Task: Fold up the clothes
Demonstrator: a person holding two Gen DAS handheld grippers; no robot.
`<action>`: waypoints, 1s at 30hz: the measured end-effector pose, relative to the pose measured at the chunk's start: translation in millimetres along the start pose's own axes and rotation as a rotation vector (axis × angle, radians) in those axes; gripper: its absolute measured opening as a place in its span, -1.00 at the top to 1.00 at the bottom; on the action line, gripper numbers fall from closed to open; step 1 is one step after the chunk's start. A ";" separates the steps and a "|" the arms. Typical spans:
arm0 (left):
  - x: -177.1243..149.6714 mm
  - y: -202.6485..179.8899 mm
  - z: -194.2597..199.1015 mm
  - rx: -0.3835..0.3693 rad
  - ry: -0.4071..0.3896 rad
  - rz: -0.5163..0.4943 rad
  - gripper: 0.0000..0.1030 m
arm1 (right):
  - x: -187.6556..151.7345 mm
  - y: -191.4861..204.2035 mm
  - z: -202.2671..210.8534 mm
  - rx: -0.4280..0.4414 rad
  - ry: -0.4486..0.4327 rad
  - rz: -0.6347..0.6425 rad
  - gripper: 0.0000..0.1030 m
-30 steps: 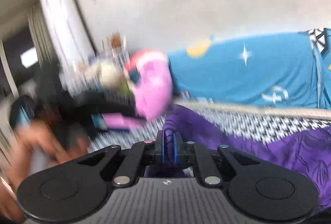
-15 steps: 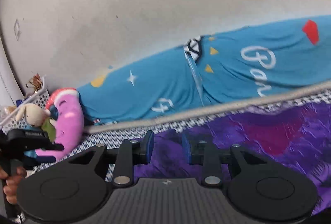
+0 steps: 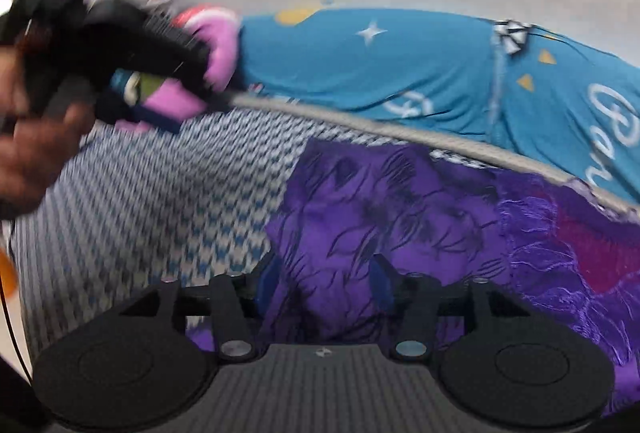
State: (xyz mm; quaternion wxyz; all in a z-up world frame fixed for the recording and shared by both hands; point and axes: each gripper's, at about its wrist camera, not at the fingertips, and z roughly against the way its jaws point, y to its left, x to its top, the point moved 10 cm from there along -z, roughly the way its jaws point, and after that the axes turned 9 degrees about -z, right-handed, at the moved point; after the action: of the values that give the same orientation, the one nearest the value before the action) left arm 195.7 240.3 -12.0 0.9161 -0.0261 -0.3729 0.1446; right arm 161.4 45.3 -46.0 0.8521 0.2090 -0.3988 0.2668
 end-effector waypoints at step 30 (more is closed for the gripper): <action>-27.6 -63.6 9.1 -0.462 0.139 0.060 -0.99 | 21.7 -38.8 34.5 0.235 -0.087 -0.483 0.83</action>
State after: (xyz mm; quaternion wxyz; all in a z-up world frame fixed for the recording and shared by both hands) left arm 186.2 171.0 -14.1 0.9046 -0.2560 -0.3313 0.0802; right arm 177.6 2.0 -13.9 0.8430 0.4070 -0.3398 0.0909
